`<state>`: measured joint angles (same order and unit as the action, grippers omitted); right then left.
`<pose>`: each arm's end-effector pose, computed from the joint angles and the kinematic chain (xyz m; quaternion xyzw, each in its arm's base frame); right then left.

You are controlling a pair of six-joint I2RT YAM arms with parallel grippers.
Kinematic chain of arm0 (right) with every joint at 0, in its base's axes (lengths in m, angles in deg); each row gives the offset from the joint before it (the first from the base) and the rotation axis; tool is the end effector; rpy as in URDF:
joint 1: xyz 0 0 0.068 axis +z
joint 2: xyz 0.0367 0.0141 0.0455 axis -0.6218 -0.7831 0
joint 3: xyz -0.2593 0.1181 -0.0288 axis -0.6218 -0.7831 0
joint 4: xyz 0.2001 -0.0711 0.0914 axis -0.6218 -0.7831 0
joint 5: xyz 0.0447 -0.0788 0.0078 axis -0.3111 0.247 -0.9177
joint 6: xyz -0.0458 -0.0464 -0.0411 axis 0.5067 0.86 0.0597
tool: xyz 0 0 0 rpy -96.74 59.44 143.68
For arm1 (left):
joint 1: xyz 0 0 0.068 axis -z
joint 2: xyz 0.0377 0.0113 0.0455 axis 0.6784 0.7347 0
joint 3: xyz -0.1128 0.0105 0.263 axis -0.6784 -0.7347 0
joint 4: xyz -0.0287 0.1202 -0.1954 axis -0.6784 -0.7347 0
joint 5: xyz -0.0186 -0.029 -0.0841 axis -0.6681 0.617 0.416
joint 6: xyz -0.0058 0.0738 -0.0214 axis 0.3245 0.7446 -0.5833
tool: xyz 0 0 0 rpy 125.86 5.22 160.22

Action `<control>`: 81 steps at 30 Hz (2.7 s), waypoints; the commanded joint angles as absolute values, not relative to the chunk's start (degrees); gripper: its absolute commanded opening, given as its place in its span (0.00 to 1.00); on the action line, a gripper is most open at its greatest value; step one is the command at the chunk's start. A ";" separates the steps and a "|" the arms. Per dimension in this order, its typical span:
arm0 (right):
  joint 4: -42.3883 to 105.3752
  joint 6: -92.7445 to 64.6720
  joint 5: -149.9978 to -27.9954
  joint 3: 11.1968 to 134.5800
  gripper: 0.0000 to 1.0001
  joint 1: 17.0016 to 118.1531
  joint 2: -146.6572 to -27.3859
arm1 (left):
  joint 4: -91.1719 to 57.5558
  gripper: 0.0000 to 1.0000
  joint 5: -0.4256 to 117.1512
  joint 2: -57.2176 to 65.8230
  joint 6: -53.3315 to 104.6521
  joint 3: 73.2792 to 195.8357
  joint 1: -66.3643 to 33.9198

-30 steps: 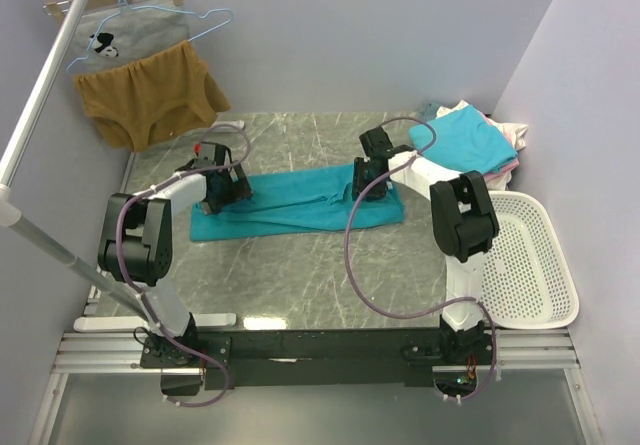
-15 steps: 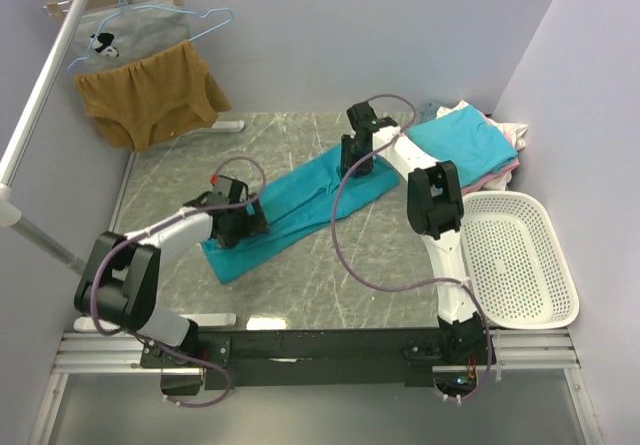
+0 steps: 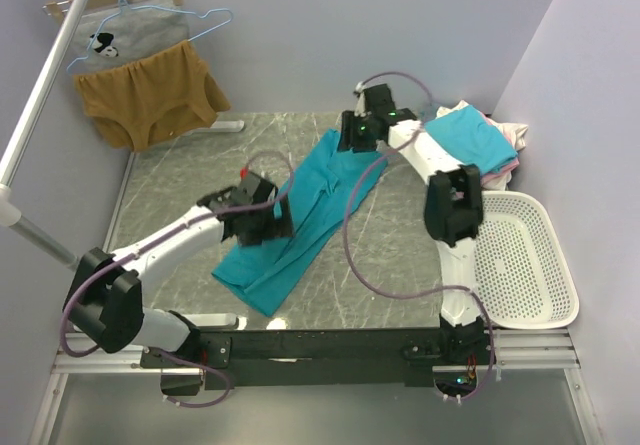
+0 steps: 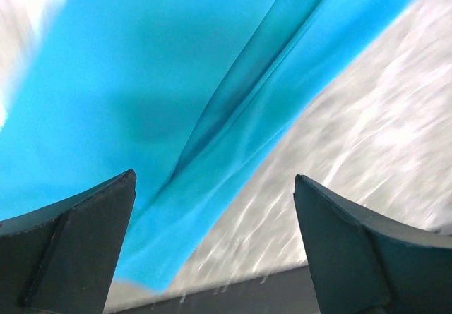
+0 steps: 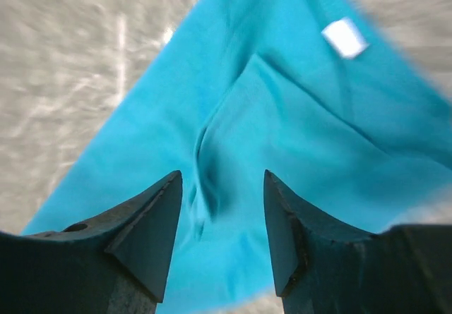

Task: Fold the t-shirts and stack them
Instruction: Rotate the tshirt 90 degrees

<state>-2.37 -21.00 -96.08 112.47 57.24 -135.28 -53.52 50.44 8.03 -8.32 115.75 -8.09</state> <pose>0.4753 0.1793 0.2319 -0.0858 0.9248 0.2134 0.3030 0.2087 -0.1446 0.2269 -0.0913 0.9625 -0.1668 0.1937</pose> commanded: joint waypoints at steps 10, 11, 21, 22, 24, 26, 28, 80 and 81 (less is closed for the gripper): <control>12.55 -25.41 -99.64 77.71 0.59 59.27 -101.85 | -44.06 1.00 49.63 28.98 12.36 157.18 -13.89; 13.71 -25.76 -99.38 72.37 0.60 60.15 -100.26 | -43.70 0.99 50.88 32.75 12.80 159.22 -14.76; 19.96 -29.72 -99.55 61.59 0.60 71.23 -95.75 | -38.87 1.00 69.06 53.07 14.21 175.06 -18.55; 20.31 -29.90 -100.16 62.03 0.60 71.93 -96.46 | -38.78 0.99 70.13 54.22 13.95 176.02 -18.73; 20.05 -30.33 -100.25 62.90 0.60 74.39 -98.74 | -37.38 1.00 73.80 56.86 13.34 176.38 -19.34; 19.87 -30.51 -100.25 64.66 0.60 77.02 -100.50 | -35.88 0.99 75.76 58.44 12.98 176.12 -19.43; 20.48 -31.12 -100.95 66.24 0.60 78.43 -103.14 | -33.42 1.00 79.17 59.06 12.72 175.68 -19.52; 6.42 -22.25 -81.62 61.41 0.62 78.36 -88.56 | -40.44 0.99 62.84 49.30 8.41 165.90 -20.84; 6.34 -22.42 -81.45 61.59 0.62 78.09 -88.38 | -42.10 1.00 63.63 50.09 8.59 167.05 -20.84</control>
